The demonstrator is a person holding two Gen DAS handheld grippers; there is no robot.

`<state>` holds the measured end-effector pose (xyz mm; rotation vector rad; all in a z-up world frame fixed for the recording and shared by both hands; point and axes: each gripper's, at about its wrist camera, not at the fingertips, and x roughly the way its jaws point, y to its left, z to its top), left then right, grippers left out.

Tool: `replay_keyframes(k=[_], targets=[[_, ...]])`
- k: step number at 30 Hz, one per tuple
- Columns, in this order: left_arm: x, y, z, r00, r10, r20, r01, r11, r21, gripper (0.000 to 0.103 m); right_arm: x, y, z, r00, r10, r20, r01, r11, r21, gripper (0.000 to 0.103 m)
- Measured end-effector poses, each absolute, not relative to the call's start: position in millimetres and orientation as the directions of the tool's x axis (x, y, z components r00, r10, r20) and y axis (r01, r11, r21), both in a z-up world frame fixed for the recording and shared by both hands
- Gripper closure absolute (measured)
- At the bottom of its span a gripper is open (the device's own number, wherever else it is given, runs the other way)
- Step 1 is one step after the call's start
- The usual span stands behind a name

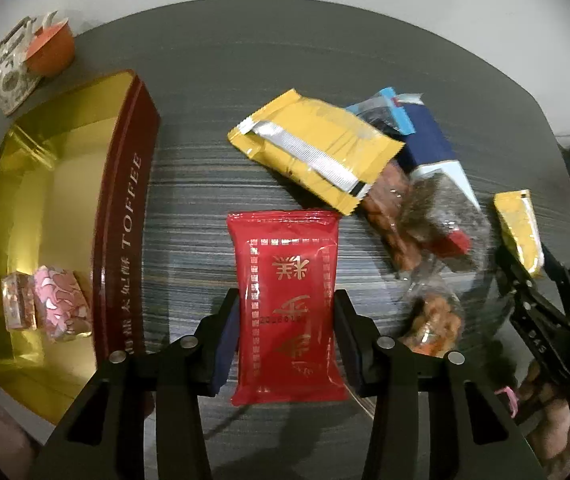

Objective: Organize snacks
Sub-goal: 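Grasp the red gold-lettered packet with the left gripper and lift it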

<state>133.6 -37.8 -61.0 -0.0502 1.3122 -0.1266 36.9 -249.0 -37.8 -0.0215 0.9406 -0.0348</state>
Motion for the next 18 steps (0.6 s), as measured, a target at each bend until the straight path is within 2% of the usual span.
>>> replay_keyframes(k=[11,18], targets=[[116.4,-26.0,-21.2,0.301,-0.131,-0.944,0.106,0.989,-0.103,0.057,37.5,-249.3,-37.6,0.588,-0.039,-0.808,0.020,0.999,-0.034,0.034],[120.7,3.9,-2.4,0.339,-0.110,-0.934,0.079,0.993,-0.088,0.057,38.1,-249.5,-37.6,0.588,-0.039,-0.808,0.020,0.999,-0.034,0.034]])
